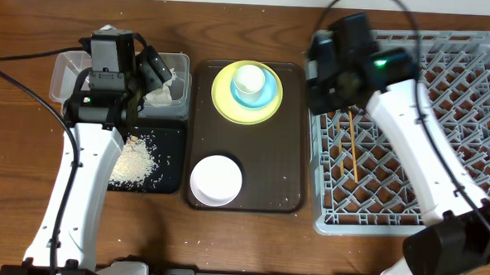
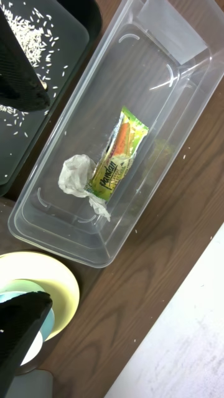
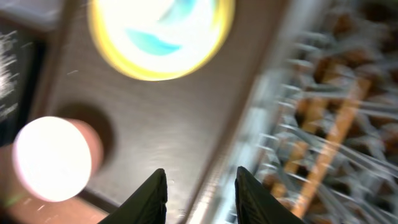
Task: Sort waste into correct bins and load items into the dishwasher rack
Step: 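Move the right gripper over the white cup on the blue bowl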
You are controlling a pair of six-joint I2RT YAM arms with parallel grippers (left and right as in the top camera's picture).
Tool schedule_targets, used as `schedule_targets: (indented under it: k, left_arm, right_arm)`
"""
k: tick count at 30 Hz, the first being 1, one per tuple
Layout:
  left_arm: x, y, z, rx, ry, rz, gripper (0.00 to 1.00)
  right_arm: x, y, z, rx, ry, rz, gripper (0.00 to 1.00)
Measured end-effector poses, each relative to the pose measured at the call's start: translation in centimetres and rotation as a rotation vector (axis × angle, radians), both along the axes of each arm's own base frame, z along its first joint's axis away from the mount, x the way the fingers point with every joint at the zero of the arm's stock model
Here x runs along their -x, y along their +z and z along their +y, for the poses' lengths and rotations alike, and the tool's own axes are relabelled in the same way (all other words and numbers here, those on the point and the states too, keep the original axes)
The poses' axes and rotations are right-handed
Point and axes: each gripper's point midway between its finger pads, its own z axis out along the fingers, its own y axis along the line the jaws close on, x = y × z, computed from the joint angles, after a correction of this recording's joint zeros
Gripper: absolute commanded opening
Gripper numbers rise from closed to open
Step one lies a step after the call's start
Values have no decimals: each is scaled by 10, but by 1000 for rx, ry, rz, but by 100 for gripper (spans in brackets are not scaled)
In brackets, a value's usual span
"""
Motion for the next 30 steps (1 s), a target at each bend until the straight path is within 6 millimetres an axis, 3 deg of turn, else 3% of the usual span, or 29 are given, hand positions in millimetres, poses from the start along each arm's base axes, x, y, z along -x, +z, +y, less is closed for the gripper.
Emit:
schedule_targets:
  k: [7, 12, 15, 18, 22, 30]
  left_arm:
    - [0, 0, 0, 0, 0, 0, 95]
    - [0, 0, 0, 0, 0, 0, 95]
    - [0, 0, 0, 0, 0, 0, 95]
    - [0, 0, 0, 0, 0, 0, 95]
    - [0, 0, 0, 0, 0, 0, 95]
    - [0, 0, 0, 0, 0, 0, 95]
  right_arm:
    - [19, 11, 75, -88, 155, -74, 36]
    - [22, 18, 105, -132, 183, -126, 36]
    - [26, 21, 120, -148, 209, -159, 42]
    - [28, 15, 130, -134, 221, -188, 46]
    - [32, -3, 139, -107, 244, -220, 43]
    - [13, -25, 131, -23, 236, -336, 43]
